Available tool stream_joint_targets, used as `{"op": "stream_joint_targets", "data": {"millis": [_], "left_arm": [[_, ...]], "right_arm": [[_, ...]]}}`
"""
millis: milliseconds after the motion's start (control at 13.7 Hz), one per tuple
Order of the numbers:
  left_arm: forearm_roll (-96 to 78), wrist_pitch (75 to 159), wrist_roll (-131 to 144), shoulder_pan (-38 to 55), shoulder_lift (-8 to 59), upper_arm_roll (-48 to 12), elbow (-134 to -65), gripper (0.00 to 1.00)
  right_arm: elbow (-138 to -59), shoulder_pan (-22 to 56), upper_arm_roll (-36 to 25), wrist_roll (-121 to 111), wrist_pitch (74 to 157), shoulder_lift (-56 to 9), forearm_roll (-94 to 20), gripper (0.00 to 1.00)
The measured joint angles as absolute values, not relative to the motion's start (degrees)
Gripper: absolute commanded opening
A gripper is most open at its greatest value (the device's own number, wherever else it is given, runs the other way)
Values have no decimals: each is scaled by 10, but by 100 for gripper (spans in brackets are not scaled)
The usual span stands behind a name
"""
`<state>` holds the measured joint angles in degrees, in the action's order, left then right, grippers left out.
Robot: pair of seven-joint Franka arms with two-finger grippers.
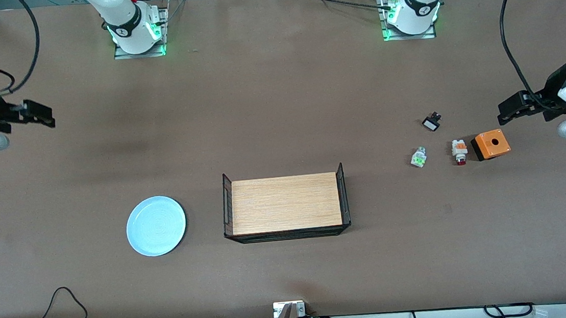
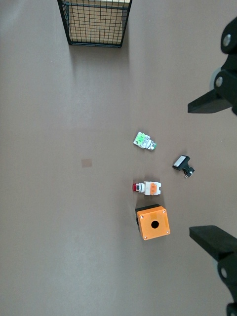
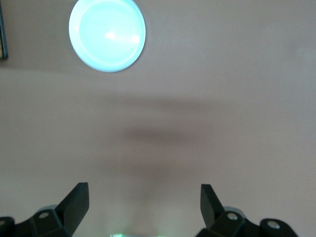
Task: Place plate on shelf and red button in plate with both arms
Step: 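Move the right gripper toward the blue plate while the left gripper reaches the red button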
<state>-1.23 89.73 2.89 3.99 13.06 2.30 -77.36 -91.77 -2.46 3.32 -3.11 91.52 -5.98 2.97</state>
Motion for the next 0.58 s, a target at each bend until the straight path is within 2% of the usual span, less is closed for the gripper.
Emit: {"op": "stream_joint_targets", "data": {"millis": [291, 583], "left_arm": [[-12, 897, 29, 40, 136, 23, -777, 100], [-12, 897, 28, 39, 156, 23, -782, 100]], "right_arm": [[-917, -26, 31, -31, 997, -129, 30, 100], [-915, -26, 31, -30, 1044, -165, 30, 100]]}}
